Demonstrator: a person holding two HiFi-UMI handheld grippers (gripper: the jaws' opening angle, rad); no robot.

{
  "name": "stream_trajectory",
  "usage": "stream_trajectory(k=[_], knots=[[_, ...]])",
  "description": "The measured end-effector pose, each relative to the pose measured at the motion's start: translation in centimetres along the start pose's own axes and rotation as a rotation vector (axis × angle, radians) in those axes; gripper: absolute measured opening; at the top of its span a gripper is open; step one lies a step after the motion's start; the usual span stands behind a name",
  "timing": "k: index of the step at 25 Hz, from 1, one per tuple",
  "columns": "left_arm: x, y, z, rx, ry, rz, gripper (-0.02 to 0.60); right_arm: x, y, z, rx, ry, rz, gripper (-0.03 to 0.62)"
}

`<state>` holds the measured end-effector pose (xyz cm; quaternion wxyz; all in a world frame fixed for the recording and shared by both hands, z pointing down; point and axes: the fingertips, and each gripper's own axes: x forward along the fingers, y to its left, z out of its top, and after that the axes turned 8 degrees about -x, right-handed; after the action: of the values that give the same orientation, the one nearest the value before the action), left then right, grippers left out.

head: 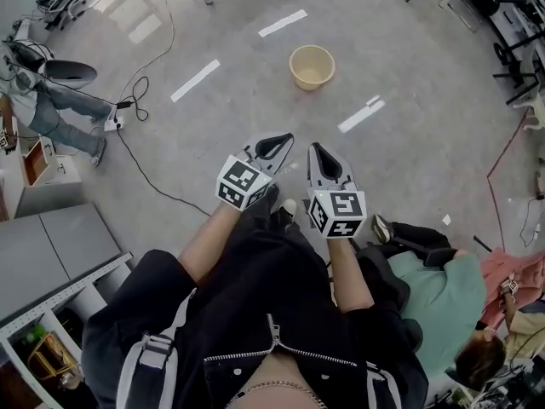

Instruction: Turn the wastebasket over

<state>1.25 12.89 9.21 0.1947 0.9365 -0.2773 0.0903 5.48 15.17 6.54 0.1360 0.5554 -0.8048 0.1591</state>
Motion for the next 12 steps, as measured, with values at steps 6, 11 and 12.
stream_trajectory(k=[6, 11, 12], knots=[[2.4, 3.9, 1.6, -0.007, 0.002, -0.05, 0.003, 4.3, -1.3, 2.3, -0.022, 0.016, -0.041, 0.012], [5.1, 7.5, 4.4, 0.008, -0.022, -0.088, 0.003, 7.9, -3.2, 4.9, -0.046, 0.012, -0.084, 0.012], [5.5, 8.4, 4.9, 0.009, -0.027, -0.092, 0.003, 8.7, -3.5, 5.3, -0.047, 0.012, -0.092, 0.012]])
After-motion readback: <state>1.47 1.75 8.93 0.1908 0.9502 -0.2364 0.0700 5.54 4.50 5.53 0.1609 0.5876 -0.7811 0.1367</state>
